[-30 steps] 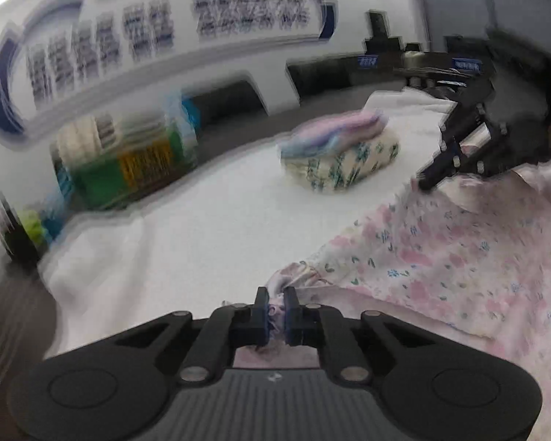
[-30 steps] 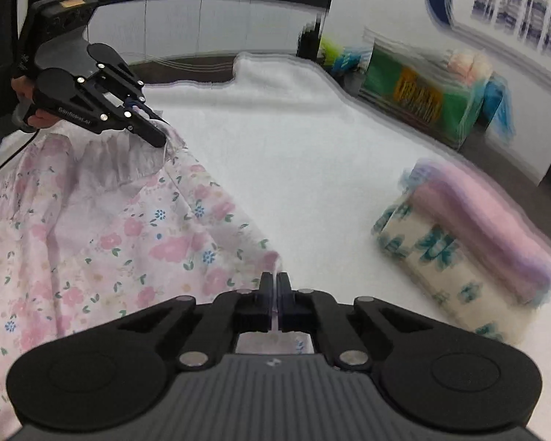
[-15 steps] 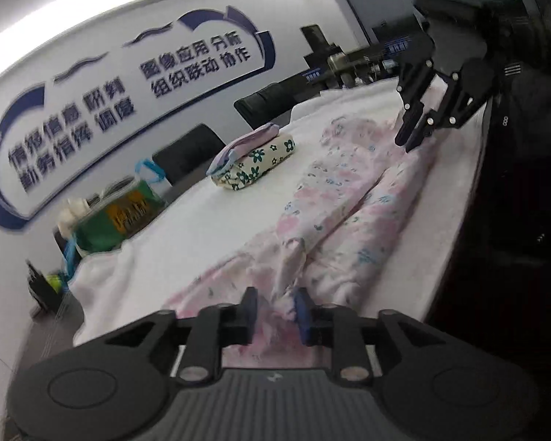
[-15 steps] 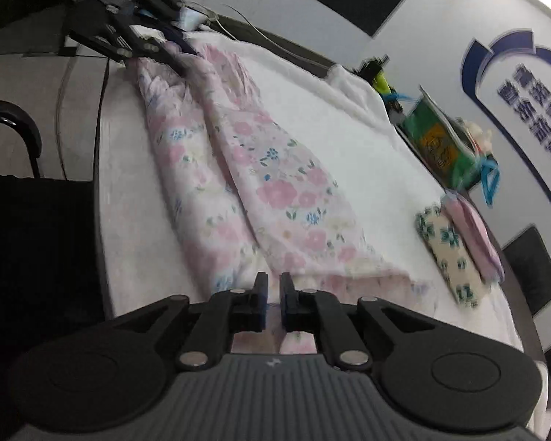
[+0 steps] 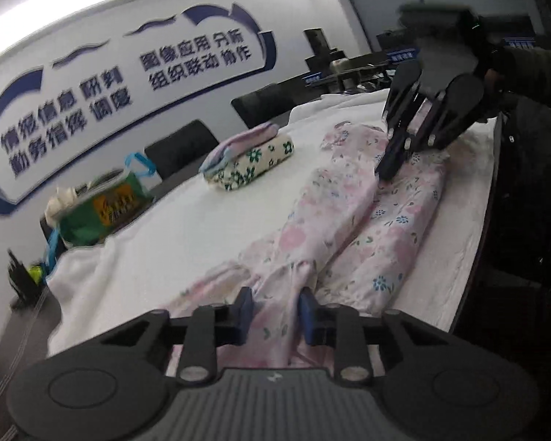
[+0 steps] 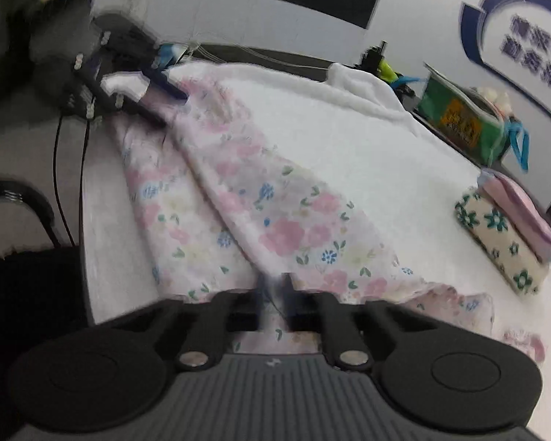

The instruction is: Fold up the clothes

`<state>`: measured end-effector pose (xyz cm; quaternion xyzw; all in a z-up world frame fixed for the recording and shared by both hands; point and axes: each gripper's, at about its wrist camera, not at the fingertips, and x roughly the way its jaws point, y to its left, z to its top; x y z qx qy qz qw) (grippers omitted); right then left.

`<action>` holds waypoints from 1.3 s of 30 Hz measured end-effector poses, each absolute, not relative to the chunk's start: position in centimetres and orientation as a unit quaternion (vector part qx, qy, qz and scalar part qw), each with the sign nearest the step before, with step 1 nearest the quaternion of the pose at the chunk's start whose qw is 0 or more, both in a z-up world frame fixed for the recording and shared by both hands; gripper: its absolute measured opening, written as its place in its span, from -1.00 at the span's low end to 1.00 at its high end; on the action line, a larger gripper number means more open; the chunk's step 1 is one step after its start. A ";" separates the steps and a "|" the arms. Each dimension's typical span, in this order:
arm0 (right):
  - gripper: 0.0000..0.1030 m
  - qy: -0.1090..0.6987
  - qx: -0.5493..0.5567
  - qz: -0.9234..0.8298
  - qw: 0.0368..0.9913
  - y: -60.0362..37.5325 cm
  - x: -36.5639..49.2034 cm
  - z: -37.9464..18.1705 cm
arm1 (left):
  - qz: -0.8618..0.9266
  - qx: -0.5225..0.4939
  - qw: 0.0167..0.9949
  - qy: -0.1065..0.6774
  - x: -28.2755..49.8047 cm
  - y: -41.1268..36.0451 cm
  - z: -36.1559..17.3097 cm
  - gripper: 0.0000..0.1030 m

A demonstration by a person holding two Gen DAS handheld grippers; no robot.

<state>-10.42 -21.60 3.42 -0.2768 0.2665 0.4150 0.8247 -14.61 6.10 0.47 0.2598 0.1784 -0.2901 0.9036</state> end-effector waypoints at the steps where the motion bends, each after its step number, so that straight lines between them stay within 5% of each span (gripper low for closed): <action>1: -0.96 0.259 -0.274 0.413 0.829 -21.9 -10.8 4.1 | -0.290 0.257 0.904 0.183 -14.6 6.2 0.3 -0.67; 4: -0.97 0.243 -0.270 0.407 0.838 -22.6 -12.3 5.6 | -0.288 0.254 0.903 0.194 -14.8 6.5 -0.2 -0.79; 11: -0.95 0.276 -0.302 0.394 0.823 -22.2 -13.5 3.9 | -0.285 0.254 0.904 0.192 -15.0 6.7 -0.8 -0.74; 13: -0.81 0.250 -0.281 0.390 0.840 -22.7 -13.5 4.9 | -0.282 0.258 0.905 0.189 -15.0 6.7 -0.8 -0.73; 15: -0.19 0.232 -0.275 0.392 0.846 -22.7 -13.0 5.3 | -0.282 0.255 0.905 0.189 -14.9 6.7 -0.8 -0.73; 17: -0.08 0.225 -0.281 0.395 0.845 -22.4 -12.3 5.1 | -0.282 0.253 0.905 0.191 -14.8 6.7 -0.8 -0.73; 20: -0.13 0.251 -0.302 0.402 0.827 -21.4 -10.9 3.2 | -0.283 0.249 0.905 0.195 -14.7 6.8 -0.7 -0.73; 22: -0.60 0.273 -0.287 0.413 0.820 -21.4 -9.9 2.2 | -0.283 0.249 0.905 0.197 -14.7 6.8 -0.7 -0.73; 23: -1.00 0.279 -0.275 0.418 0.820 -21.6 -9.6 2.2 | -0.284 0.251 0.904 0.198 -14.7 6.8 -0.7 -0.73; 30: -1.00 0.255 -0.260 0.425 0.829 -22.5 -11.2 5.5 | -0.288 0.245 0.903 0.203 -14.6 7.0 -0.3 -0.78; 39: -0.97 0.311 -0.279 0.428 0.801 -22.4 -12.6 3.1 | -0.293 0.244 0.901 0.208 -15.3 7.6 -0.3 -0.77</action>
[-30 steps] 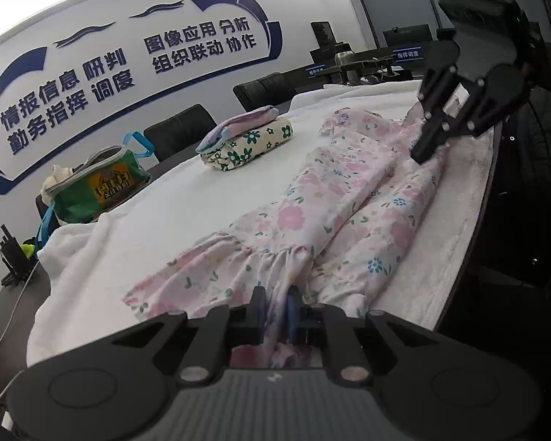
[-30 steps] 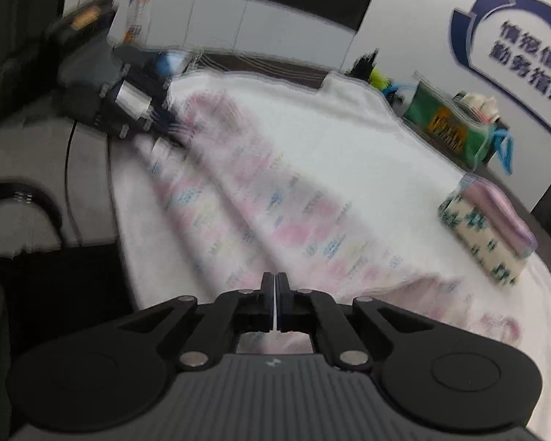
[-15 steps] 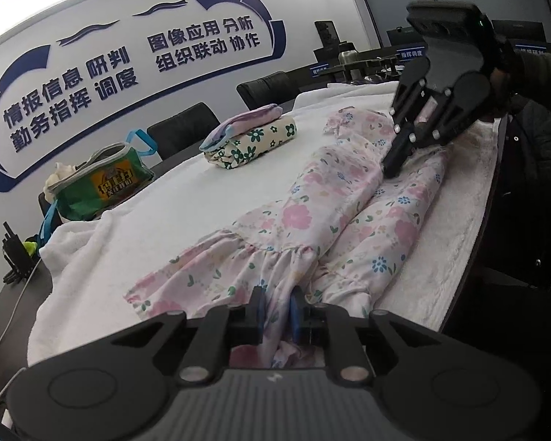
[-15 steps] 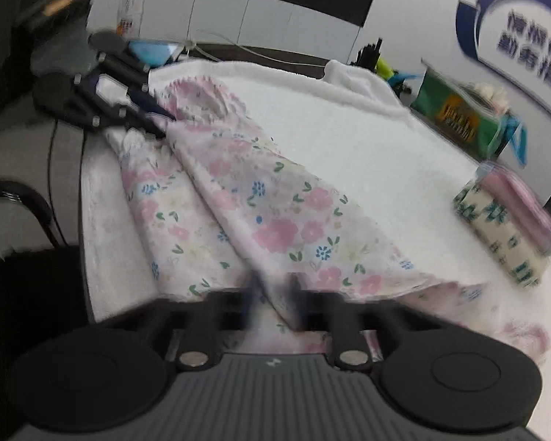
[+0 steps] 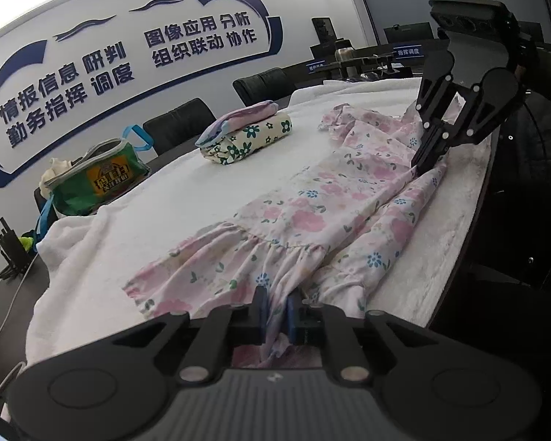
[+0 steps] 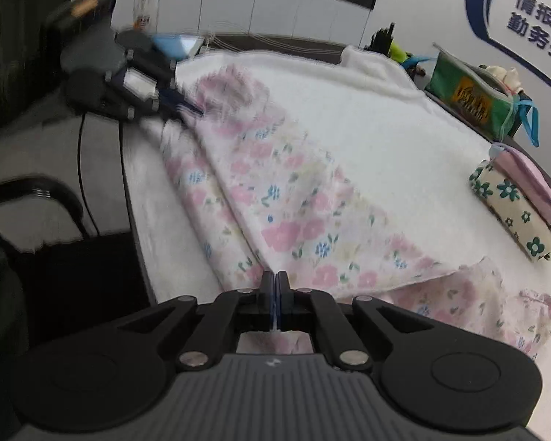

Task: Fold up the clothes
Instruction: 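Open both grippers and move them over the folded garment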

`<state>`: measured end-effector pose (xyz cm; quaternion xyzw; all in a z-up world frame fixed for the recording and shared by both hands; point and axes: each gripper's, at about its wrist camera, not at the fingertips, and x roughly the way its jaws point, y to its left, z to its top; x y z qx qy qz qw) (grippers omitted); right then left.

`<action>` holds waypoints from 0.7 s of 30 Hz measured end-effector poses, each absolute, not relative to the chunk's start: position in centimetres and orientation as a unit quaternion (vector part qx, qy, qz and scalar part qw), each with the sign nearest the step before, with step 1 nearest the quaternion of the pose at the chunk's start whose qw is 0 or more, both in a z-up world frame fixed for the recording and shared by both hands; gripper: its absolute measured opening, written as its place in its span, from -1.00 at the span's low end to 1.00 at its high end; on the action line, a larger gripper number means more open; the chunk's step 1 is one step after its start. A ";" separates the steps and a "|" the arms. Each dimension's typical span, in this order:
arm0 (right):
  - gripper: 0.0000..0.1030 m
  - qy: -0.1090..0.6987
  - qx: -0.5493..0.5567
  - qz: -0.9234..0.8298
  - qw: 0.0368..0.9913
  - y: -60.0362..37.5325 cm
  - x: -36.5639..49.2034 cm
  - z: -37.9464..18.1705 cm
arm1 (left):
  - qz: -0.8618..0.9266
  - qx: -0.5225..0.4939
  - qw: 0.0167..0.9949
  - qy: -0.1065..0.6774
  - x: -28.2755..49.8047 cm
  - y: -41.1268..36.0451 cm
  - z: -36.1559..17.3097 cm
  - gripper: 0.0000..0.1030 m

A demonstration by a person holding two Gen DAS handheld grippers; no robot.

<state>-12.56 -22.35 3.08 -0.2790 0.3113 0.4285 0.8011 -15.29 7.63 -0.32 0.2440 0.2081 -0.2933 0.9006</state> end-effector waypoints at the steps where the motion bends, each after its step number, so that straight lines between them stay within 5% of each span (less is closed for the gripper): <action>1: -0.95 0.307 -0.276 0.431 0.802 -22.5 -12.6 3.4 | -0.297 0.239 0.901 0.209 -15.5 8.0 -0.2 -0.77; 4: -0.86 0.279 -0.233 0.445 0.818 -23.7 -12.6 5.8 | -0.335 0.174 0.905 0.193 -16.7 11.2 1.6 -0.70; 8: 0.26 0.224 -0.157 0.409 0.871 -23.5 -11.5 8.0 | -0.304 0.062 0.938 0.154 -16.6 14.0 4.9 -0.41; 12: 0.25 0.244 -0.072 0.368 0.894 -20.0 -8.4 6.6 | -0.208 0.004 0.964 0.163 -12.9 9.5 6.5 -0.25; 16: -0.04 0.273 -0.120 0.312 0.902 -15.2 -7.2 3.2 | -0.120 0.081 0.971 0.192 -9.9 3.6 3.8 -0.24; 21: -0.03 0.288 -0.154 0.263 0.908 -13.7 -8.2 0.7 | -0.087 0.066 0.958 0.266 -8.4 3.2 -0.3 -0.26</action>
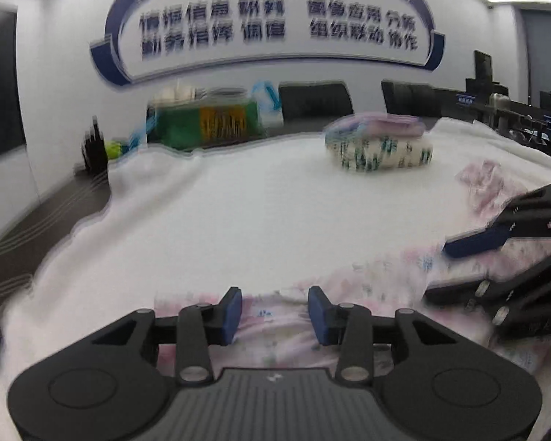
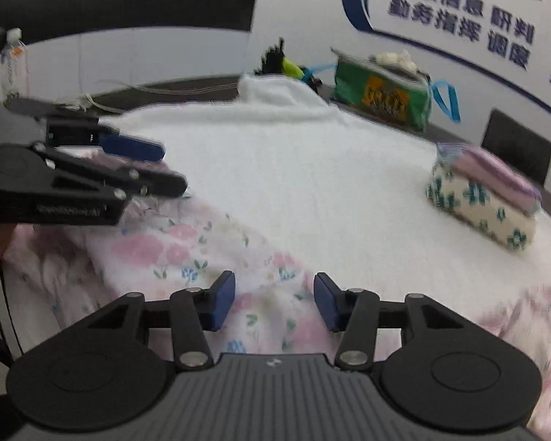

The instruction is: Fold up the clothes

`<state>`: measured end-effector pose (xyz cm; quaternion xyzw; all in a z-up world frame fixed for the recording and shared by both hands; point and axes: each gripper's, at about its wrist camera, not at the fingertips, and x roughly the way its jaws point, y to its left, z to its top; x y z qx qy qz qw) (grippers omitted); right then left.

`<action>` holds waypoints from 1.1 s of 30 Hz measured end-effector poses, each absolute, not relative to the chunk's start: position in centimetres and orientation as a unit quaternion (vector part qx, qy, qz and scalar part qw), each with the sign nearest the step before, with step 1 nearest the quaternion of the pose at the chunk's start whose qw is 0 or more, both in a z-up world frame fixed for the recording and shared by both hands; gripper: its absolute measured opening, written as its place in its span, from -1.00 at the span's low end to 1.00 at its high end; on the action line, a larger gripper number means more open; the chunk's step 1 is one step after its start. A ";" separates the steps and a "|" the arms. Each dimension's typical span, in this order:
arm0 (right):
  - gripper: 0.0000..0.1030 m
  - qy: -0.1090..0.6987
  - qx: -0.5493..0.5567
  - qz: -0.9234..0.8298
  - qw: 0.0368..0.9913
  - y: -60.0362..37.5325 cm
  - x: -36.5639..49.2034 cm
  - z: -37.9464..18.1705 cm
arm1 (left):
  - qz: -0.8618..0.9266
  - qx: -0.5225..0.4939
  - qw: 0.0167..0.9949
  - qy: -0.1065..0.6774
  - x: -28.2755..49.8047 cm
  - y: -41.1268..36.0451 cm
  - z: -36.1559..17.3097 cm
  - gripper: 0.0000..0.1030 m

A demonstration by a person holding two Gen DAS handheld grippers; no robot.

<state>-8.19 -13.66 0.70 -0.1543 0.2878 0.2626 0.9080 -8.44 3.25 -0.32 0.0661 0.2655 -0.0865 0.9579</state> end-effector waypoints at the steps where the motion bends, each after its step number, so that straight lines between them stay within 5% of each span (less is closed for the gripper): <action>1: -0.02 0.289 -0.144 0.255 0.911 -14.2 -8.3 0.6 | -0.088 0.057 0.958 0.268 -8.6 3.6 -0.4 -0.26; 16: 0.33 0.314 -0.003 0.056 0.948 -24.2 -7.4 0.8 | -0.095 0.021 0.958 0.268 -9.4 5.5 -0.2 -0.24; 19: 0.35 0.281 -0.015 0.143 0.949 -23.8 -8.4 3.3 | -0.136 0.000 0.963 0.234 -12.7 7.9 1.4 -0.05; 21: 0.64 0.258 -0.036 0.219 0.940 -23.1 -8.9 5.3 | -0.158 -0.003 0.963 0.218 -15.1 9.5 2.3 0.17; 23: 0.71 0.249 -0.067 0.291 0.921 -21.4 -8.8 7.0 | -0.167 0.000 0.961 0.218 -17.3 11.1 2.5 0.42; 27: 0.71 0.273 -0.117 0.382 0.875 -15.9 -5.6 8.6 | -0.161 -0.043 0.952 0.255 -18.6 12.9 1.9 0.41; 33: 0.68 0.315 -0.210 0.484 0.789 -5.8 -1.4 6.6 | -0.134 -0.044 0.944 0.300 -18.8 12.8 1.4 0.13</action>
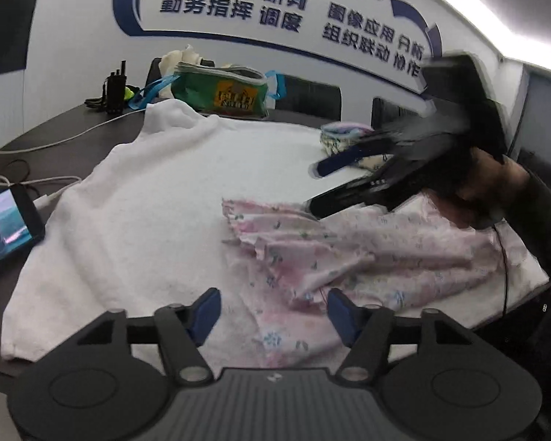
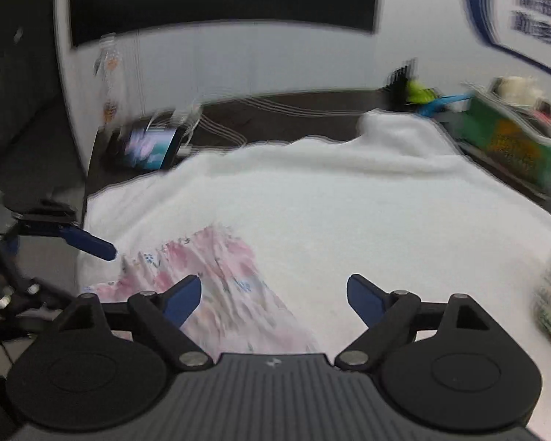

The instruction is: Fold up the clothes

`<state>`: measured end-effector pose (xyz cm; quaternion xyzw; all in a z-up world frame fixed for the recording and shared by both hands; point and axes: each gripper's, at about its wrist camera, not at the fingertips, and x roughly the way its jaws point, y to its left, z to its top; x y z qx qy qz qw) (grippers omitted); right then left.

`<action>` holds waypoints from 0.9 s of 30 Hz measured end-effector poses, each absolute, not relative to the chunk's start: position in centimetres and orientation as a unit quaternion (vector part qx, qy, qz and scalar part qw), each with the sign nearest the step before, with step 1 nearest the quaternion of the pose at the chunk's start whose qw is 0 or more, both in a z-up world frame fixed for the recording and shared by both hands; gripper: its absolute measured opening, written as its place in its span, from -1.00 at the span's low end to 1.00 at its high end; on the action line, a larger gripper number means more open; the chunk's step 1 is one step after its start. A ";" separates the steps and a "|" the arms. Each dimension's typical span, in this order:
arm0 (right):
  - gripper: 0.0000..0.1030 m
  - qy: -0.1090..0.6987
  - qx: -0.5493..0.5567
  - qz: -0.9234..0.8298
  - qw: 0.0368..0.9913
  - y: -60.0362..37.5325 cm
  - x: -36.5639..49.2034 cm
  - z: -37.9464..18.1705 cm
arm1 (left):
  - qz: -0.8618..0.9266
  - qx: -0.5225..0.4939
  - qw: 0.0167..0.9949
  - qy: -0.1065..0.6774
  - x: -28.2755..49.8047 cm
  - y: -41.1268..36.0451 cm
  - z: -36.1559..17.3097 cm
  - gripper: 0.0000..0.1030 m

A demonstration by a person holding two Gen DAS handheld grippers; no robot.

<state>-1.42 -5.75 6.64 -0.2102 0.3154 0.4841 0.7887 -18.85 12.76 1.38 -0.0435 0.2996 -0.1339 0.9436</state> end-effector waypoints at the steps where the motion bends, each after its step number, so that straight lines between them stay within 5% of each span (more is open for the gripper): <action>1: 0.63 0.327 -0.224 0.490 0.776 -4.5 -1.0 6.0 | -0.130 -0.034 0.943 0.304 -19.0 12.5 1.3 0.05; 3: 0.29 0.352 -0.243 0.496 0.755 -2.8 -0.4 4.8 | -0.117 -0.019 0.942 0.314 -19.1 12.3 0.8 -0.35; 4: 0.12 0.364 -0.247 0.499 0.747 -2.4 -0.4 4.4 | -0.105 -0.012 0.943 0.314 -19.1 12.1 0.6 -0.78; 5: -0.31 0.371 -0.250 0.502 0.740 -2.2 -0.6 4.1 | -0.092 -0.010 0.945 0.312 -18.8 12.0 0.4 -0.95; 9: -0.79 0.341 -0.283 0.489 0.751 -1.5 -2.7 4.5 | -0.093 -0.016 0.949 0.300 -17.6 12.7 0.3 -1.00; 12: -0.89 0.321 -0.274 0.470 0.775 -1.3 -2.3 5.5 | -0.081 0.001 0.957 0.278 -16.5 13.3 1.2 -1.00; 20: -0.89 0.295 -0.247 0.435 0.814 1.2 1.4 6.3 | -0.004 -0.018 0.969 0.246 -13.5 15.7 2.1 -0.89; 22: -0.53 0.309 -0.251 0.436 0.807 1.9 1.9 5.5 | 0.009 -0.028 0.969 0.244 -13.8 16.1 1.8 -0.69; 23: -0.19 0.303 -0.247 0.432 0.812 1.2 1.6 5.8 | 0.015 -0.030 0.971 0.238 -14.3 16.2 1.9 -0.60; 27: -0.05 0.278 -0.232 0.417 0.834 -1.8 0.5 7.3 | 0.014 -0.042 0.977 0.208 -15.9 16.1 2.8 -0.52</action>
